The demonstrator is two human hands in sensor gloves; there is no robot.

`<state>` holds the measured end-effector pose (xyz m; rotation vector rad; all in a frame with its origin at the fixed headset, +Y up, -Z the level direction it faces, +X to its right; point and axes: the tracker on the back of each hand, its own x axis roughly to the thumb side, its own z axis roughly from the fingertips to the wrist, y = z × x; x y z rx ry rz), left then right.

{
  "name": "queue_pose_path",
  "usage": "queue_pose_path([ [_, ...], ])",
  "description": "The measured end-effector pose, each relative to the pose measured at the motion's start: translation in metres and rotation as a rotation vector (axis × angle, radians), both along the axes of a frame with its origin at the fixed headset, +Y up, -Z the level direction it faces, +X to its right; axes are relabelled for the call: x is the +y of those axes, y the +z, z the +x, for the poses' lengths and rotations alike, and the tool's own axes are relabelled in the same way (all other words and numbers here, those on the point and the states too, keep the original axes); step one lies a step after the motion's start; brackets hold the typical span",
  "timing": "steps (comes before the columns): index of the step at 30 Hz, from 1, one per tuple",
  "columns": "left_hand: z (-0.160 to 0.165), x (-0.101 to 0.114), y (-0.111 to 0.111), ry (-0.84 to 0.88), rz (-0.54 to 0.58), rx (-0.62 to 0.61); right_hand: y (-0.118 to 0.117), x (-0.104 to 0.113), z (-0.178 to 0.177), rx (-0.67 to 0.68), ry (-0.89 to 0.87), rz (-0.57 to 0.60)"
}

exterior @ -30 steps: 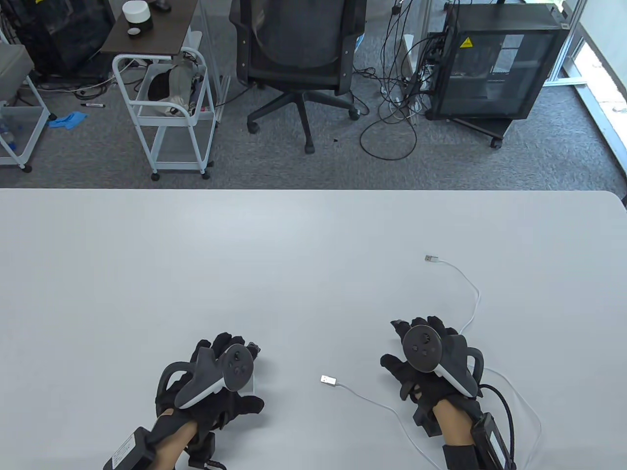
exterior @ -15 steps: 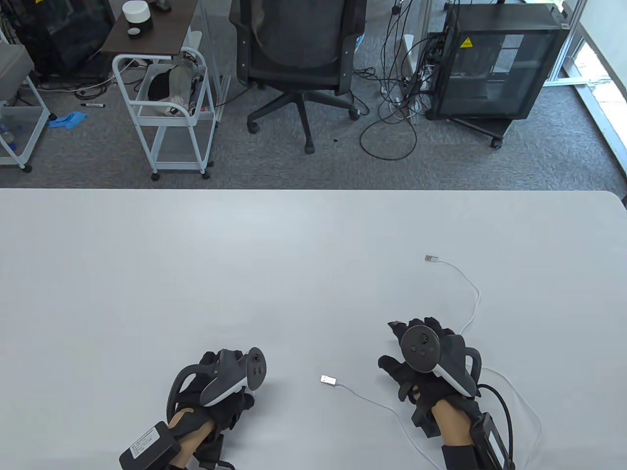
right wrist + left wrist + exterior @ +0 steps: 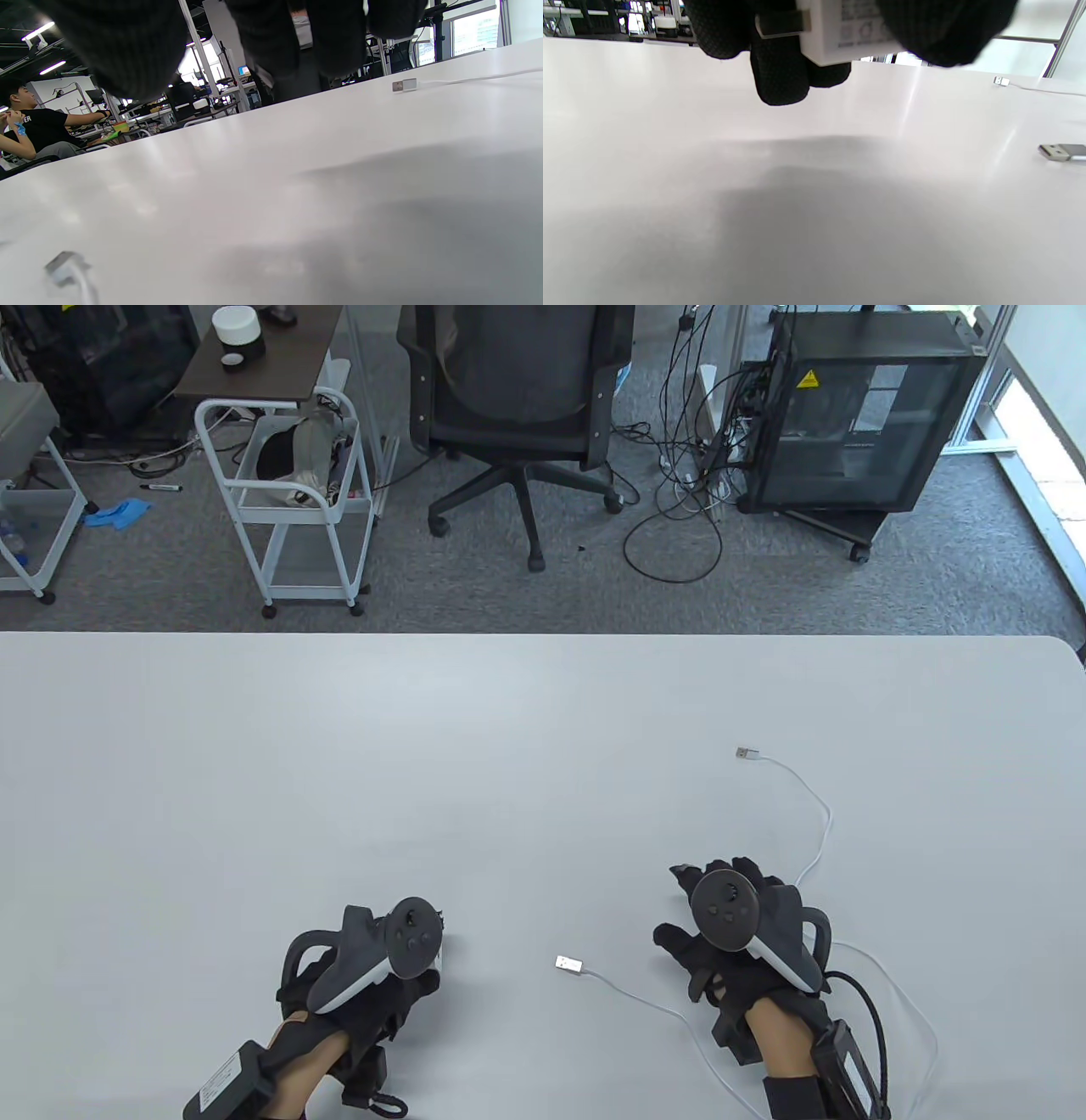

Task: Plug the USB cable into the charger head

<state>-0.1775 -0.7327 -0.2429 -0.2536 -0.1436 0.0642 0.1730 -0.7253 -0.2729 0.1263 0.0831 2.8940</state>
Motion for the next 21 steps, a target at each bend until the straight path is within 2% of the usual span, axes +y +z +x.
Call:
queue_pose_path([
  [3,0.0,0.003,0.004,-0.055,0.018,-0.024,-0.001,0.001,0.002,-0.007,-0.01,0.002],
  [7,0.002,0.005,0.004,0.022,0.008,-0.051,0.0,0.001,0.002,-0.006,-0.005,0.004],
  [11,0.004,0.006,0.005,-0.007,0.007,-0.06,0.001,-0.001,-0.008,0.026,-0.021,-0.011],
  [21,0.011,0.007,0.011,-0.049,0.012,-0.11,0.015,-0.005,-0.07,0.214,-0.159,-0.057],
])
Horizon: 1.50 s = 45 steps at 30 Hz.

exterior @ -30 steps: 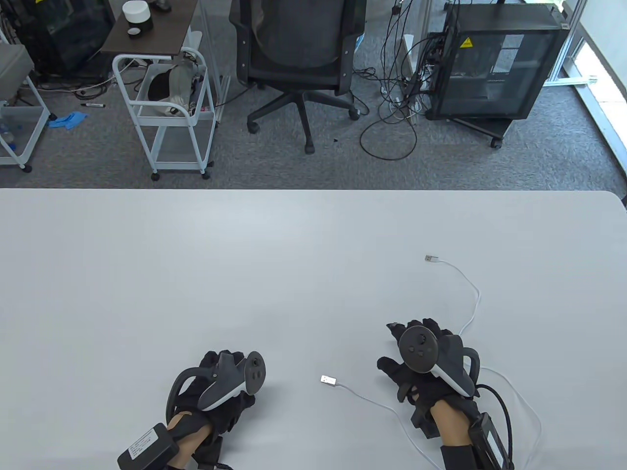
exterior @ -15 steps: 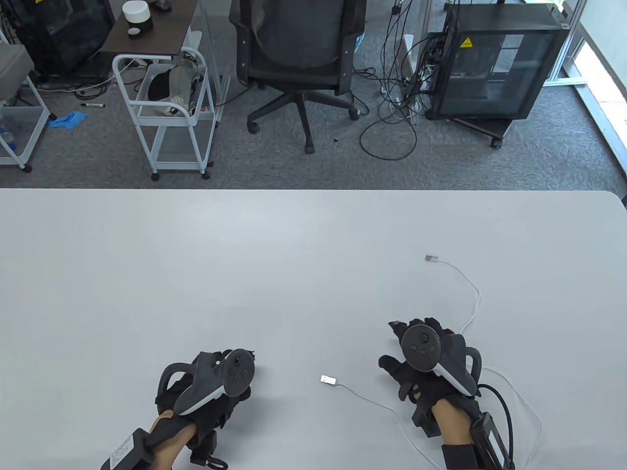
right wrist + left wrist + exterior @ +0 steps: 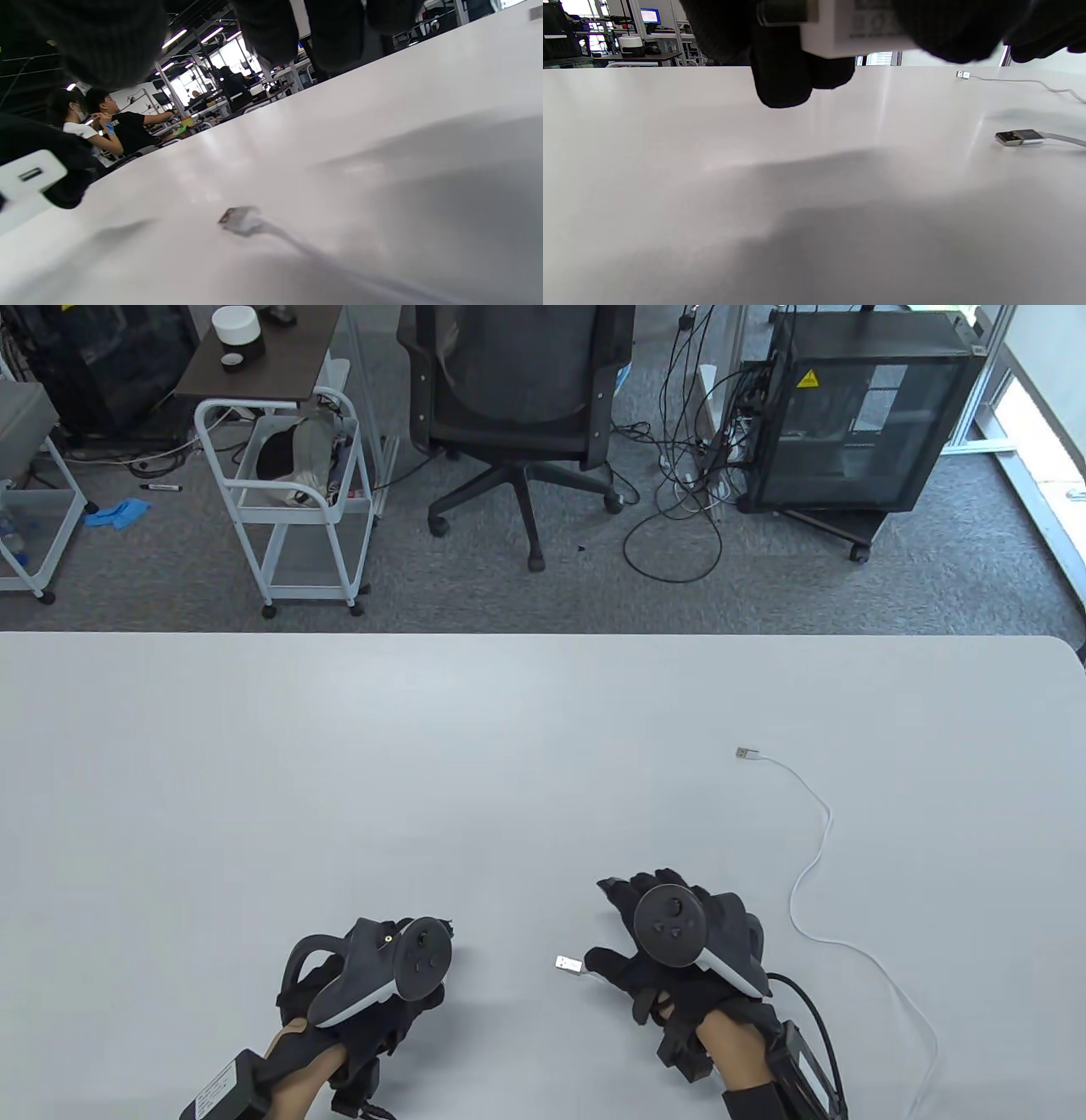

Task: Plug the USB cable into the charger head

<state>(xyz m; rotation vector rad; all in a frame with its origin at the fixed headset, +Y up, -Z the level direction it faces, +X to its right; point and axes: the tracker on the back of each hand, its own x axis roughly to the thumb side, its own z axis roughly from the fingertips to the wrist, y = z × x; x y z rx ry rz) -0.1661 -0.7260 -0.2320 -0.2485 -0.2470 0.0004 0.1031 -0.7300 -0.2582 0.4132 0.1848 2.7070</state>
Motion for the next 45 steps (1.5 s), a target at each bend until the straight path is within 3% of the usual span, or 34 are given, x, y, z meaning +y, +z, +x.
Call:
queue_pose_path([
  [6,-0.002,-0.001,0.001,-0.018,0.001,0.002,0.003,-0.004,-0.021,0.011,0.051,0.055],
  [14,0.002,-0.003,0.001,-0.021,-0.015,-0.015,0.001,-0.043,-0.031,0.036,0.286,-0.052],
  [18,0.004,-0.003,0.002,-0.019,-0.018,-0.028,0.003,-0.044,-0.04,0.017,0.375,0.119],
  [23,0.008,-0.002,0.005,-0.003,-0.018,-0.058,0.003,-0.043,-0.045,0.03,0.381,0.089],
  [31,0.009,0.0,0.005,0.027,-0.011,-0.069,0.0,-0.006,-0.021,0.046,0.064,0.04],
  [34,0.01,-0.001,0.006,0.039,-0.01,-0.078,0.004,0.004,-0.02,0.05,0.027,0.087],
  [36,0.011,-0.001,0.006,0.052,-0.009,-0.086,0.008,0.008,-0.023,0.065,0.0,0.105],
  [40,0.016,0.0,0.009,0.075,-0.011,-0.108,0.019,0.012,-0.043,0.174,-0.085,0.028],
  [45,0.021,0.001,0.013,0.086,-0.011,-0.138,0.029,0.009,-0.065,0.214,-0.073,0.058],
])
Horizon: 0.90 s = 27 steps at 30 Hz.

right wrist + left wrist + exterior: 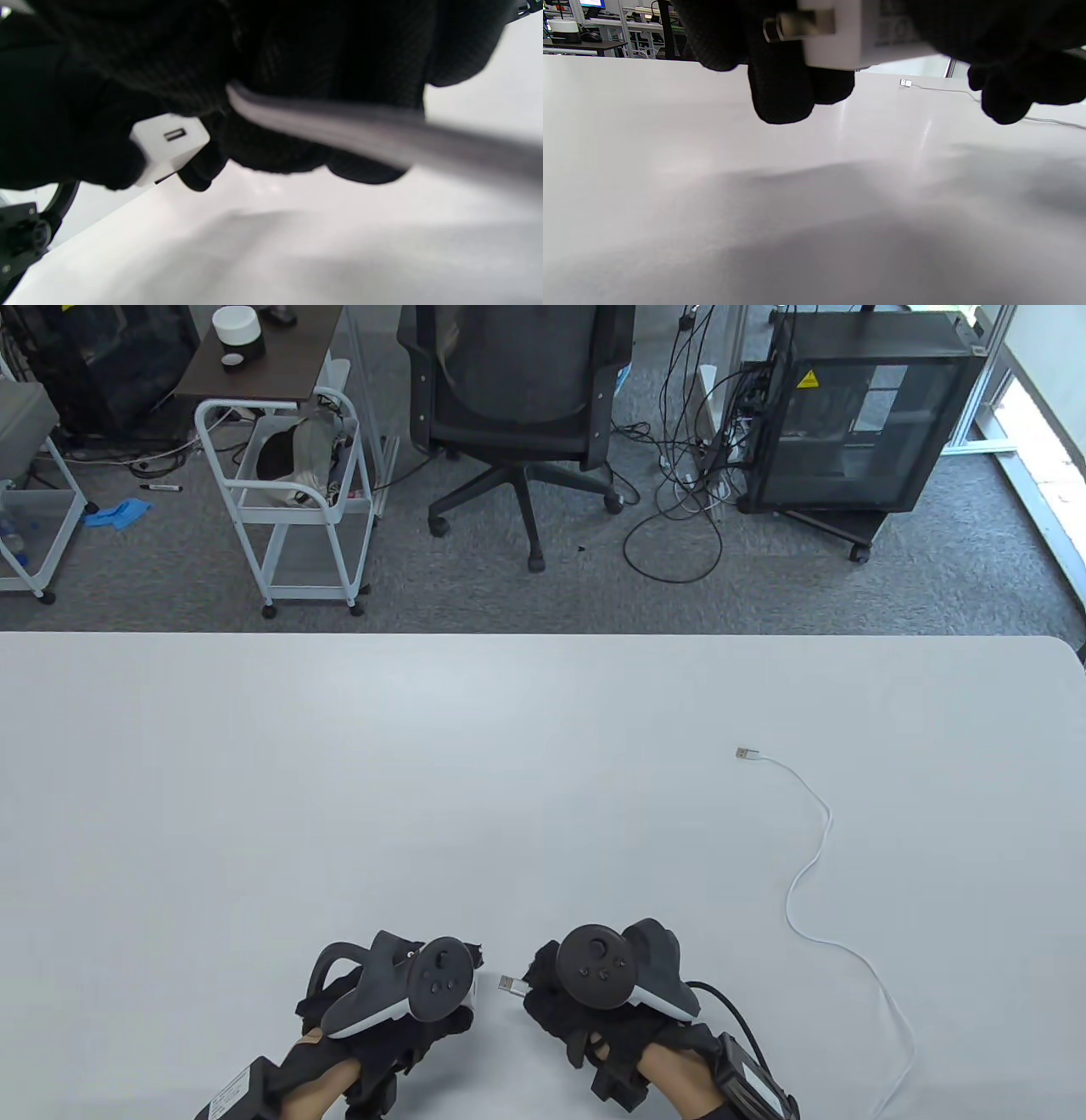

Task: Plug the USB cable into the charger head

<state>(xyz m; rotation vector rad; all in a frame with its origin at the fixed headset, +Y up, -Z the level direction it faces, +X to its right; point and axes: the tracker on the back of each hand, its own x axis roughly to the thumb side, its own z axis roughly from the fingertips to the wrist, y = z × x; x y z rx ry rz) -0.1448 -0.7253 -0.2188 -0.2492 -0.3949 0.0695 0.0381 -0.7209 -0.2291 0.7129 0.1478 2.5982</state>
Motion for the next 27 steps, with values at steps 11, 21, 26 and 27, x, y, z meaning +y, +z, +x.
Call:
queue_pose_path([
  [11,0.01,-0.001,0.006,-0.003,-0.002,-0.044,0.007,-0.007,-0.01,0.062,-0.009,-0.004],
  [21,0.021,0.0,0.016,-0.035,0.046,-0.119,0.015,-0.004,-0.015,0.092,0.028,0.035],
  [26,0.025,0.001,0.018,-0.007,0.036,-0.119,0.016,-0.004,-0.014,0.095,-0.001,0.047],
  [27,0.025,0.001,0.018,-0.015,0.028,-0.116,0.017,-0.004,-0.015,0.096,0.003,0.056],
])
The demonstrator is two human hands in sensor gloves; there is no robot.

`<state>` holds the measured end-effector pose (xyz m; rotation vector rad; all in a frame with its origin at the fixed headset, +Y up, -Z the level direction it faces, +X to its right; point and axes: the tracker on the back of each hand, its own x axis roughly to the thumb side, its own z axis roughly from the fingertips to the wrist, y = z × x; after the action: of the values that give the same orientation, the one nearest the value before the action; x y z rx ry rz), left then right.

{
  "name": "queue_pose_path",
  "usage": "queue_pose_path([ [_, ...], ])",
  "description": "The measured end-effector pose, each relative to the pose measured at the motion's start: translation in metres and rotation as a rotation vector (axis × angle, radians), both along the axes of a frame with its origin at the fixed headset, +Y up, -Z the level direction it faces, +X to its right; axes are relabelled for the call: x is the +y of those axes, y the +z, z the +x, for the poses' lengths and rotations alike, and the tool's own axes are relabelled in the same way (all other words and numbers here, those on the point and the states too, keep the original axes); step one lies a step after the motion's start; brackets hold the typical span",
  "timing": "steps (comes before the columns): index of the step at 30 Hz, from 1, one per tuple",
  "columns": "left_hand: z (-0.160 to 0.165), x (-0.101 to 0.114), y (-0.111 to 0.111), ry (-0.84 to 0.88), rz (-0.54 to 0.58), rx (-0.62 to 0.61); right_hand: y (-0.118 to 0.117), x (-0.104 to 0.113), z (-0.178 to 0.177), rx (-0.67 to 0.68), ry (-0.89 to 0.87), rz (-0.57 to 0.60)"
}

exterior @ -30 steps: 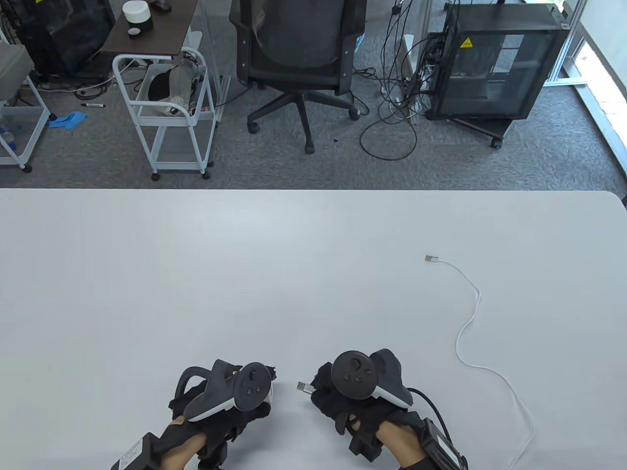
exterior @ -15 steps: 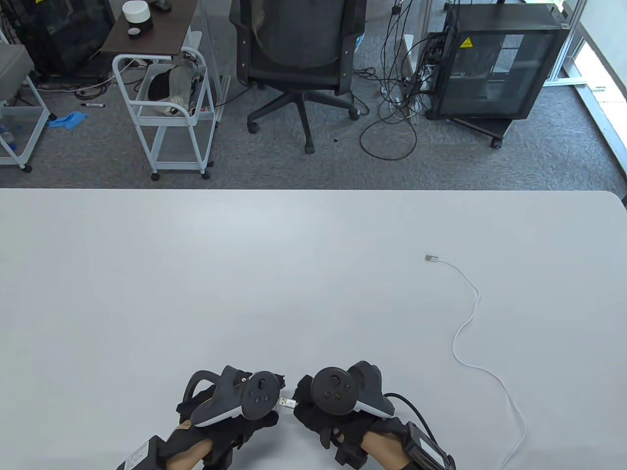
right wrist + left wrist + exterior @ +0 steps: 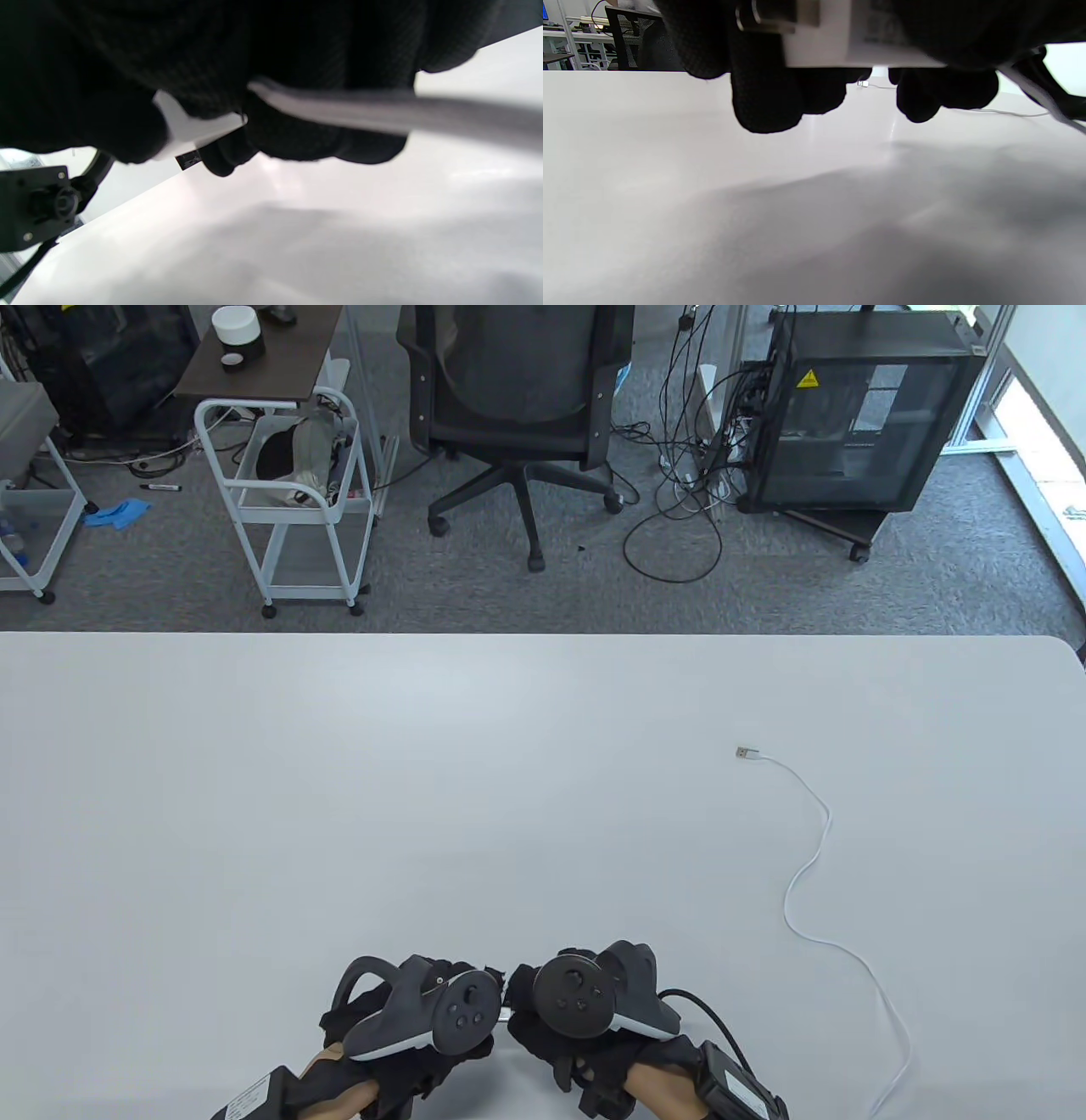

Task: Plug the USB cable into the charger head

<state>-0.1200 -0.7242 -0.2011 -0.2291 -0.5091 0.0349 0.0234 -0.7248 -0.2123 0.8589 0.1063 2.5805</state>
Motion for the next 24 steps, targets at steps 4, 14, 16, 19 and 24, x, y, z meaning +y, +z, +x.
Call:
queue_pose_path([
  [4,-0.002,-0.001,-0.002,-0.001,-0.002,0.026,0.0,0.001,0.002,-0.013,0.009,0.031],
  [14,-0.005,-0.003,-0.007,-0.009,-0.034,0.054,-0.001,-0.002,0.001,-0.035,0.041,0.068],
  [16,-0.005,-0.004,-0.007,-0.016,-0.04,0.056,-0.001,-0.004,0.0,-0.036,0.053,0.06],
  [19,-0.005,-0.004,-0.006,-0.043,-0.011,0.058,0.001,-0.004,-0.001,-0.037,0.077,0.082],
  [24,-0.011,-0.002,-0.01,-0.038,-0.016,0.1,-0.004,-0.011,0.004,-0.065,0.194,0.052],
])
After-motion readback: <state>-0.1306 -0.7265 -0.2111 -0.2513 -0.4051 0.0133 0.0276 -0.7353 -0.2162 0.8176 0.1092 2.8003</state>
